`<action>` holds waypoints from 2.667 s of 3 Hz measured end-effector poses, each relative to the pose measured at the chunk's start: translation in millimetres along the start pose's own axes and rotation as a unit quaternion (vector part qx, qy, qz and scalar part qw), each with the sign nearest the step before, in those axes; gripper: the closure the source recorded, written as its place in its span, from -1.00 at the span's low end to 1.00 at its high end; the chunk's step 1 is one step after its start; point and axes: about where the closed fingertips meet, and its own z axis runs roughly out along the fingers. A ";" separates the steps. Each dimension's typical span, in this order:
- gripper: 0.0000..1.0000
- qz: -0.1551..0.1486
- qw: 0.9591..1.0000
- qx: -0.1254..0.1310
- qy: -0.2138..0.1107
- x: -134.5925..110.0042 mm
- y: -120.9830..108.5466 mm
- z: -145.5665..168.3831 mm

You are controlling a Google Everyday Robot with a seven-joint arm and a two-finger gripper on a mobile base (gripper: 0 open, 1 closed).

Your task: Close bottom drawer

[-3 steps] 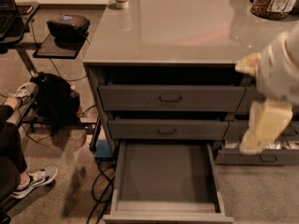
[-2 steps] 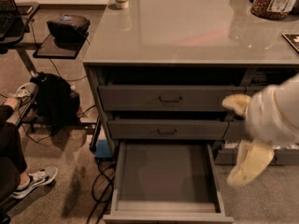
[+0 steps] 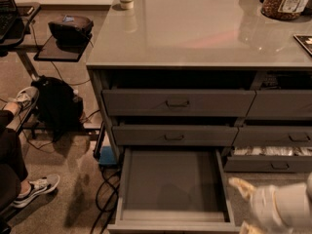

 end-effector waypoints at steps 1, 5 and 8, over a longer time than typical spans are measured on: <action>-1.00 0.027 0.999 -0.013 -0.027 62.3 25.6 51.6; -1.00 -0.013 1.000 -0.005 -0.019 194.7 52.3 173.1; -1.00 -0.013 1.000 -0.013 0.009 246.3 56.3 216.9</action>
Offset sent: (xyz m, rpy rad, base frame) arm -0.0693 -0.0276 -0.1861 0.1340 0.0838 -0.0446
